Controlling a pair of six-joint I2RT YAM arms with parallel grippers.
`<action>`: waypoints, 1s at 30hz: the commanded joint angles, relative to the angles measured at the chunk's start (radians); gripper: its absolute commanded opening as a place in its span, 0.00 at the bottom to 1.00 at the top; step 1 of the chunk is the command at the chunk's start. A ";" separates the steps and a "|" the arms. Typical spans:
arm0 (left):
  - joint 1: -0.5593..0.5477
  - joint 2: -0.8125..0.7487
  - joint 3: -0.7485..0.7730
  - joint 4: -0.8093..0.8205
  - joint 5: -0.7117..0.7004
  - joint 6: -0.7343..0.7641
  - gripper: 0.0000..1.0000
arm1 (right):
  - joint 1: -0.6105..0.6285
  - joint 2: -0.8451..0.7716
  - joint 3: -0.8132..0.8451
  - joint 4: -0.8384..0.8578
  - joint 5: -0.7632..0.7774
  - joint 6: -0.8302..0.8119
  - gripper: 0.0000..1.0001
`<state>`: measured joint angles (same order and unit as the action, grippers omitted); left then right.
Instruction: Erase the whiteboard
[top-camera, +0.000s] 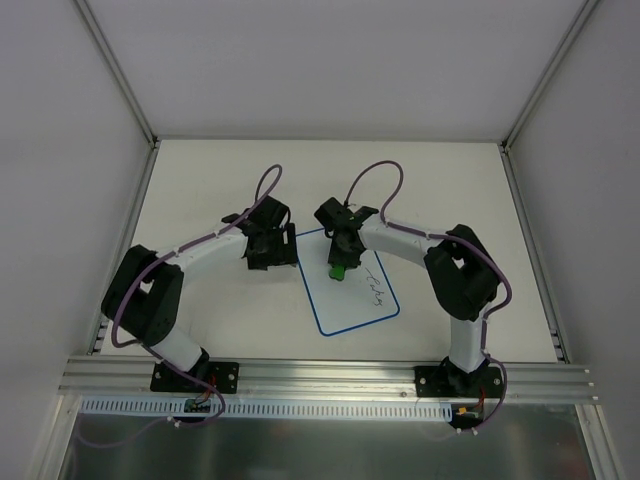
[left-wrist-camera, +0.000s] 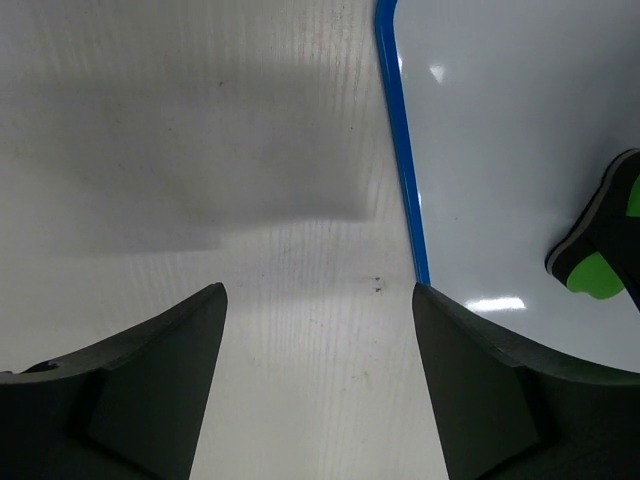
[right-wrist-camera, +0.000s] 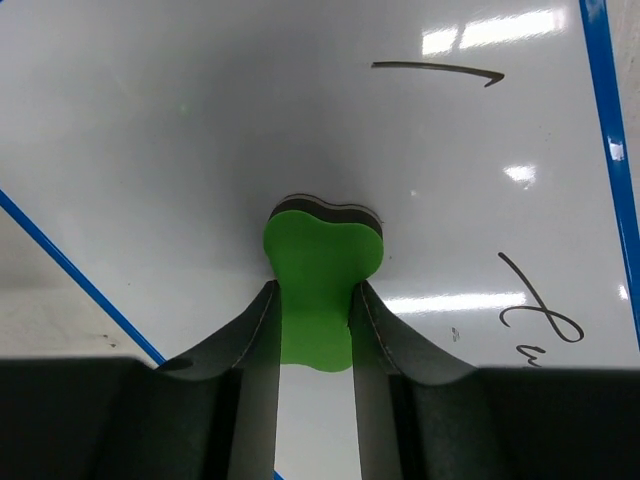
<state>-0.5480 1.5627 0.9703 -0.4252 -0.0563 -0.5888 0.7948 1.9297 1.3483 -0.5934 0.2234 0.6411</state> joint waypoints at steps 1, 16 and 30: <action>0.011 0.052 0.059 0.009 0.023 -0.055 0.74 | -0.015 -0.031 -0.003 0.006 0.028 -0.018 0.26; 0.011 0.235 0.195 0.012 0.016 -0.140 0.41 | -0.035 -0.092 -0.026 0.041 -0.016 -0.178 0.07; 0.008 0.333 0.214 0.013 0.003 -0.178 0.19 | -0.097 -0.092 0.009 0.059 -0.030 -0.320 0.01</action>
<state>-0.5480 1.8584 1.1835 -0.3958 -0.0486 -0.7433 0.7094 1.8778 1.3182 -0.5533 0.1967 0.3843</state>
